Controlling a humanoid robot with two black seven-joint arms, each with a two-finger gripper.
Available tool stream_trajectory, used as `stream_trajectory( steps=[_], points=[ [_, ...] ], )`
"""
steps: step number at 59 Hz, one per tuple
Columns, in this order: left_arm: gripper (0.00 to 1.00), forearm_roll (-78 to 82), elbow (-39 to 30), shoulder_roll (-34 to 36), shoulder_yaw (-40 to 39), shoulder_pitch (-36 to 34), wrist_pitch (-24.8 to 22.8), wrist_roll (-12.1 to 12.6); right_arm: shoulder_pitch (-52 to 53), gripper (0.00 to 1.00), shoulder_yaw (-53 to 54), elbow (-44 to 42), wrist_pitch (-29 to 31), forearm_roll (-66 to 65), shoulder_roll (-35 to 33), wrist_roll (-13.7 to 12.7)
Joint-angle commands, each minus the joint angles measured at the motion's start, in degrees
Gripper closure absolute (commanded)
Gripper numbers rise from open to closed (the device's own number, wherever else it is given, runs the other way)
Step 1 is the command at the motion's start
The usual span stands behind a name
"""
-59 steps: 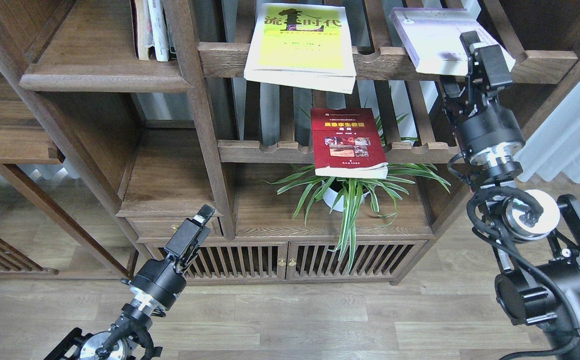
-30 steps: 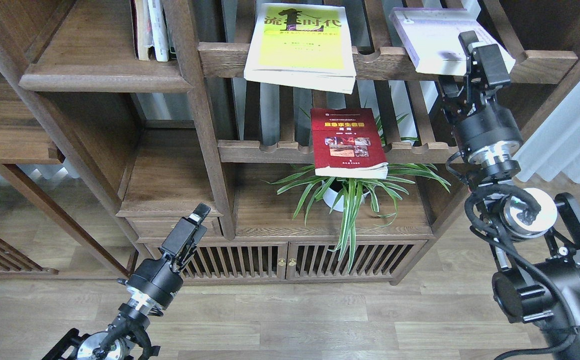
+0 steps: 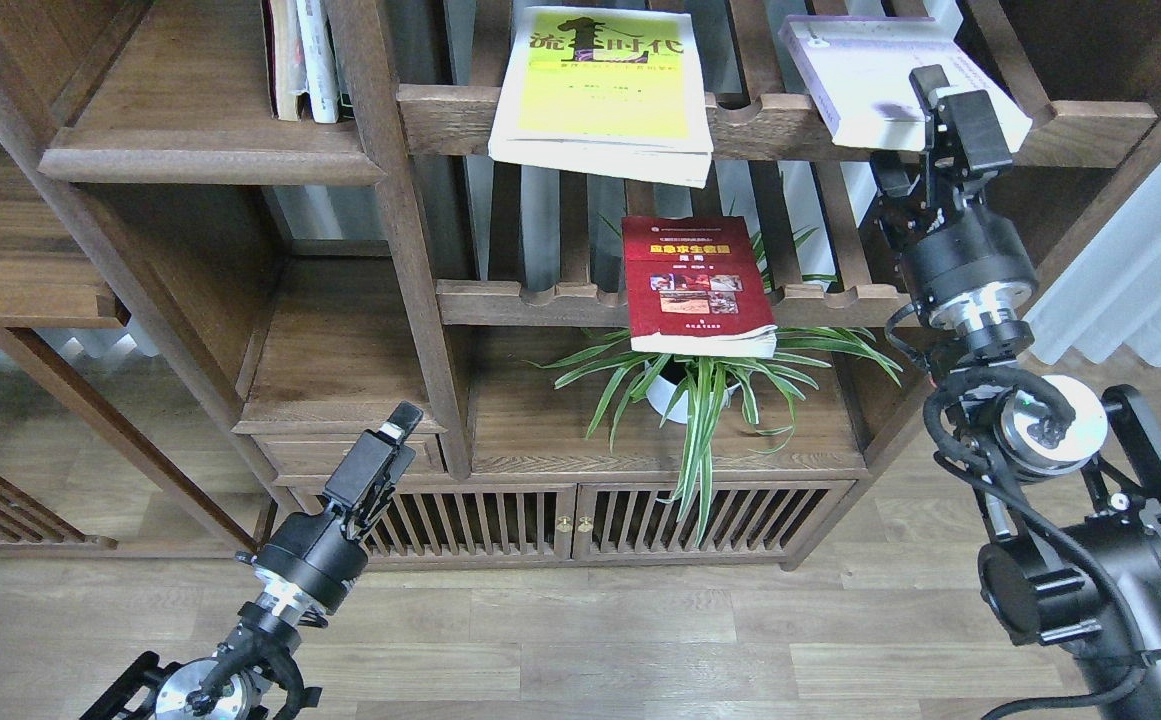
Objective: Organize books on shelf
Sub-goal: 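Grip the white book's lower edge with the right gripper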
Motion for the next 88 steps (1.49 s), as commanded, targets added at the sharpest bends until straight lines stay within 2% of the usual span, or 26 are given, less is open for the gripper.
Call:
stream_trajectory(
  steps=[1,6,12,15,26,35,38,88],
  points=[
    [0.00,-0.05,0.01,0.00,-0.06,-0.08,0.00,0.00,-0.09,0.19,0.00,0.04,-0.08,0.00,0.00,0.00],
    [0.00,-0.05,-0.08,0.00,-0.06,-0.08,0.00,0.00,-0.26,0.29,0.00,0.04,0.00,-0.09,0.00,0.00],
    [0.00,-0.05,-0.08,0.00,-0.06,-0.08,0.00,0.00,-0.35,0.35,0.00,0.04,0.27,-0.09,-0.09,0.00],
    [0.00,-0.05,-0.08,0.00,-0.06,-0.08,0.00,0.00,-0.62,0.45,0.00,0.13,0.79,-0.09,-0.09,0.09],
    [0.00,0.04,-0.08,0.00,-0.06,-0.08,0.00,0.00,-0.88,0.57,-0.17,0.13,1.67,-0.26,-0.09,0.44],
    [0.00,0.04,-0.08,0.00,-0.06,-0.16,0.00,0.00,-1.84,0.88,-0.26,0.13,8.08,-0.35,-0.09,0.62],
    [0.00,0.04,-0.08,0.00,-0.06,-0.16,0.00,0.00,-2.20,0.93,-0.26,0.13,9.40,-0.35,0.00,0.62],
    [0.00,0.04,-0.08,0.00,-0.06,-0.08,0.00,0.00,-5.19,0.94,-0.70,4.17,13.19,-0.17,-0.18,0.18]
  ],
)
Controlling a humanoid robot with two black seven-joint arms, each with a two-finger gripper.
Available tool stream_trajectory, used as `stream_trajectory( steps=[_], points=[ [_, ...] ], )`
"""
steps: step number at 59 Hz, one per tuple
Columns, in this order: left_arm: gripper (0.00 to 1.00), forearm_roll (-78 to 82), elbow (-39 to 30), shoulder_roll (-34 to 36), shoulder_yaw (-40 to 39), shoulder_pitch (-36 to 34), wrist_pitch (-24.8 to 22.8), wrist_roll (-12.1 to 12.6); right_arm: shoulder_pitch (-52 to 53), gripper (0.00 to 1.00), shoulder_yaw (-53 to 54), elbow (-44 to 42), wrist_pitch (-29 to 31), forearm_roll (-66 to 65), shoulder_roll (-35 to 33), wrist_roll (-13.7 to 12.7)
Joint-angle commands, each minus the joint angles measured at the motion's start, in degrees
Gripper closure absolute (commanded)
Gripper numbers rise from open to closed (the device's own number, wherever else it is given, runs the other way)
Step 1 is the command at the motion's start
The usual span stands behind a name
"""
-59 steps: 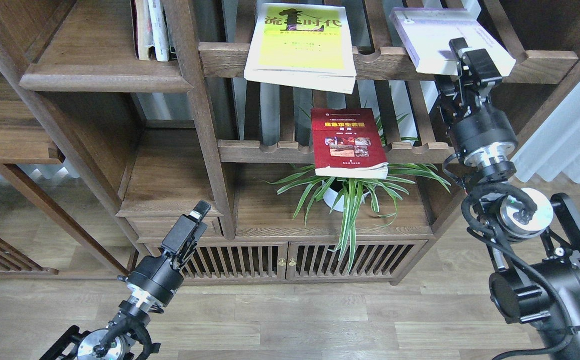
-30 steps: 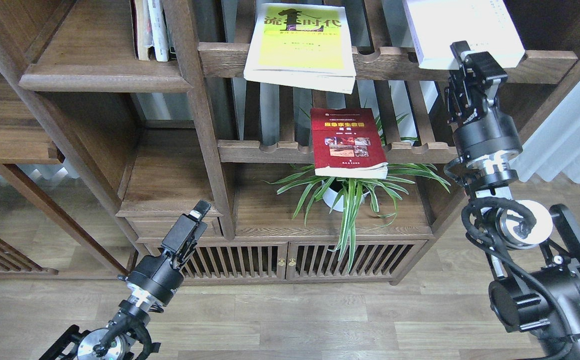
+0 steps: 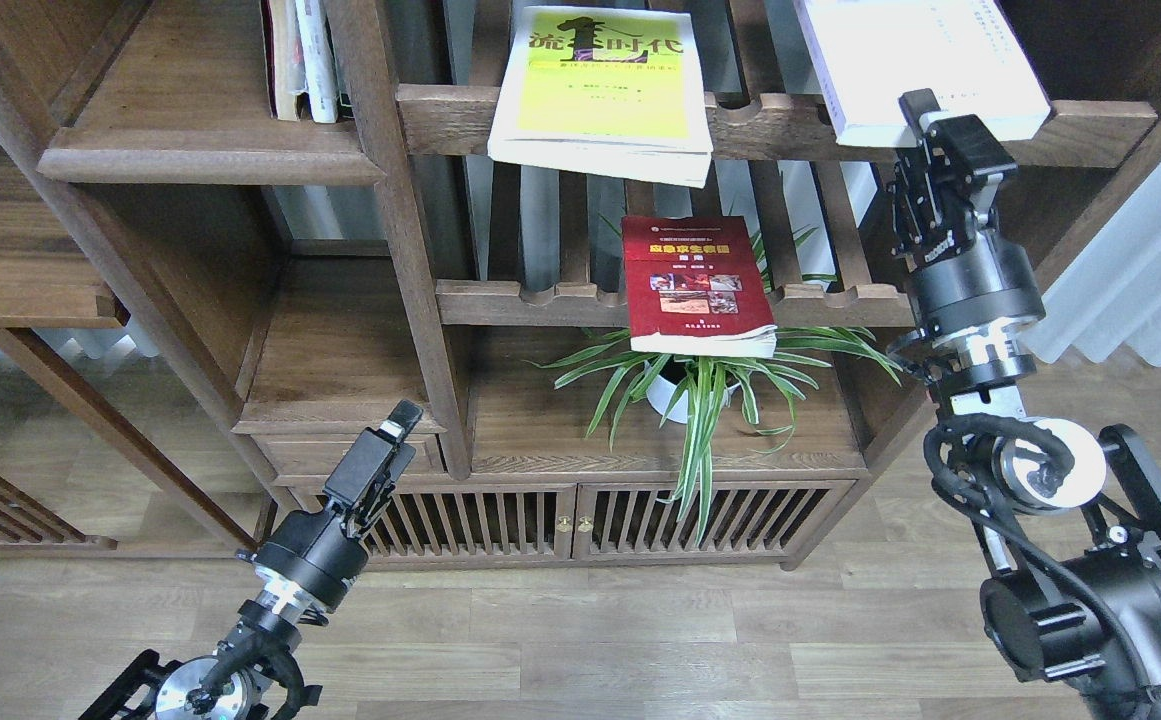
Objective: Organize books on shelf
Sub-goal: 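Grip the white book's lower edge with the right gripper, then pull the white book down off the shelf with the right gripper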
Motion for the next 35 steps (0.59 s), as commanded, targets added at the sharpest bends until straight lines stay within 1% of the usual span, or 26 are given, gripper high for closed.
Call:
stream_trajectory(
  steps=[1,24,35],
  points=[
    [0.00,0.00,-0.08,0.00,-0.02,0.09,0.00,0.00,-1.01,0.94,0.12,1.48,0.40,0.12,0.08,0.01],
    [0.00,-0.08,-0.09,0.00,-0.90,0.62,0.00,-0.09,-6.10,0.94,0.03,2.71,6.29,0.12,-0.36,-0.26],
    [0.00,0.00,0.18,0.00,-1.08,0.62,0.00,0.00,-9.27,0.94,0.12,2.88,11.82,0.12,-0.36,-0.26]
  ],
)
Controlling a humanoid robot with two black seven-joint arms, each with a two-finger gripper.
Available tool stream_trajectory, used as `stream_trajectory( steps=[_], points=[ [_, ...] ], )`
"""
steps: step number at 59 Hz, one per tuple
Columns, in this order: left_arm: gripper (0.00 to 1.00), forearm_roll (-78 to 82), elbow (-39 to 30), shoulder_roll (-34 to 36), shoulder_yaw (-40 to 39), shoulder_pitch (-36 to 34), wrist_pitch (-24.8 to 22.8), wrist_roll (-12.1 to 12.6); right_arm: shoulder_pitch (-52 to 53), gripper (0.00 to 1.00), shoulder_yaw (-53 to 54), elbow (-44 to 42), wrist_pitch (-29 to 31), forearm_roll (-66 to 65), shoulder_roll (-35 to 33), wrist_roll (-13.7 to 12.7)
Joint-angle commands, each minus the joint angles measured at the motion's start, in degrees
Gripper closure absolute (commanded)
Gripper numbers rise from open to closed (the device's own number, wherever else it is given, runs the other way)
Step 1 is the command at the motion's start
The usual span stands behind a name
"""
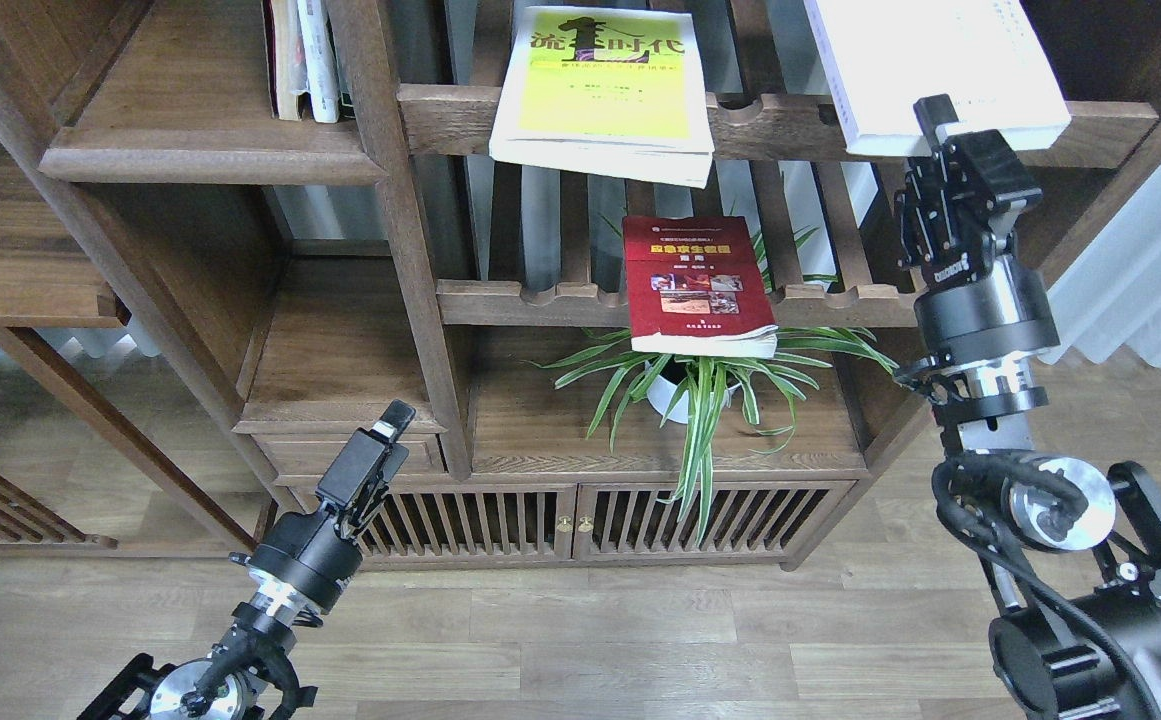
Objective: Organize books on shelf
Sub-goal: 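Pull the white book down off the shelf with the right gripper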
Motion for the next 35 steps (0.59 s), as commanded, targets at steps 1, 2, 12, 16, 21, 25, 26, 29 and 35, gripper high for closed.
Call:
stream_trajectory(
  steps=[1,2,12,16,21,25,26,29,35],
  points=[
    [0.00,0.07,0.18,0.00,-0.02,-0.06,0.00,0.05,-1.82,0.95,-0.04,0.16,3.27,0.00,0.00,0.00],
    [0.00,0.07,0.18,0.00,-0.02,-0.06,0.00,0.05,-1.91,0.95,-0.04,0.16,3.45,0.00,0.00,0.00],
    [0.00,0.07,0.18,0.00,-0.02,-0.06,0.00,0.05,-4.20,0.95,0.05,0.16,6.88,0.00,0.18,0.00],
    [0.00,0.07,0.18,0.00,-0.11,0.03,0.00,0.05,-5.95,0.95,0.05,0.16,8.63,0.00,0.27,0.00],
    [0.00,0.07,0.36,0.00,-0.11,0.12,0.00,0.05,-7.80,0.95,-0.04,0.16,10.83,0.00,0.35,0.00],
    [0.00,0.07,0.45,0.00,-0.11,0.21,0.00,0.05,-9.12,0.95,-0.13,0.16,12.94,0.00,0.35,0.00],
    [0.00,0.07,0.45,0.00,-0.11,0.21,0.00,0.05,-9.55,0.95,-0.13,0.16,13.47,0.00,0.35,0.00],
    [0.00,0.07,0.45,0.00,-0.02,0.21,0.00,0.05,-11.22,0.95,-0.21,0.16,13.87,0.00,0.35,0.00],
    [0.00,0.07,0.45,0.00,-0.02,0.21,0.00,0.05,-14.30,0.95,-0.13,0.16,13.87,0.00,0.79,0.00]
  ],
)
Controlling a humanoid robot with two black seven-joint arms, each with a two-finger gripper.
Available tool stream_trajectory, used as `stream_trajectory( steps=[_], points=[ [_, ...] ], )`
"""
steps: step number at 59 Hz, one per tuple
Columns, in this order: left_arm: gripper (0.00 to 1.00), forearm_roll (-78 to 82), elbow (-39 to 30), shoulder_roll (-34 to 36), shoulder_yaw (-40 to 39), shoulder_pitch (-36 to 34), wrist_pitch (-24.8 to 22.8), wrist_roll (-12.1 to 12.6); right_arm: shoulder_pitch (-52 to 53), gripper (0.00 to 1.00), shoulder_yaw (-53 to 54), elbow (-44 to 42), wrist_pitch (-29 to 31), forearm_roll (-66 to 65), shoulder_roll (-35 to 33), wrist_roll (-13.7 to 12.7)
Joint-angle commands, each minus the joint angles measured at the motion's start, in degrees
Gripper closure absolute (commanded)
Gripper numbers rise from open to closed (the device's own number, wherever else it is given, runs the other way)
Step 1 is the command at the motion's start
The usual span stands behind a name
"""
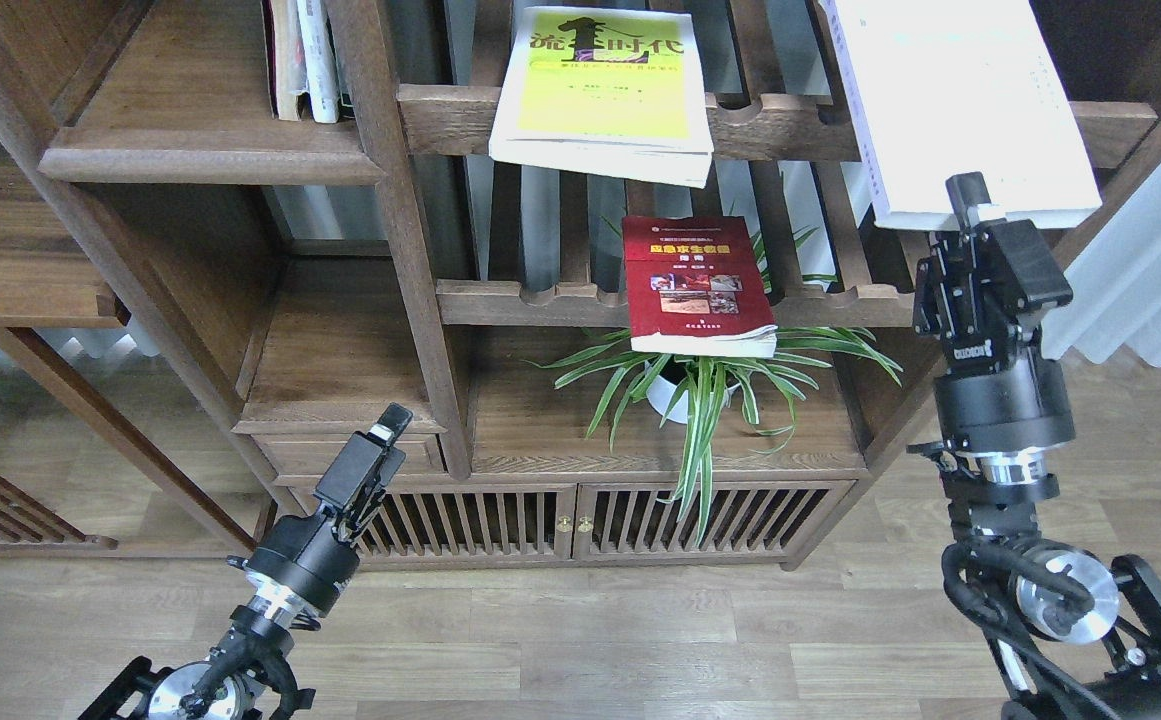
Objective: Organize books on shelf
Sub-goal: 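Pull the white book down off the shelf with the right gripper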
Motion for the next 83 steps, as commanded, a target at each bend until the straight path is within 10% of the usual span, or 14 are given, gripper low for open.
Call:
stream_trajectory(
  steps=[1,83],
  points=[
    [0.00,0.00,0.10,0.00,0.06,0.01,0.00,0.00,-3.74,0.95,-0.02,-0.01,0.37,0.00,0.45,0.00],
    [0.00,-0.44,2.65,0.00,1.38,1.33,0.00,-0.09,-32.31,0.95,-8.20,-0.09,0.37,-1.06,0.19,-0.88]
  ],
)
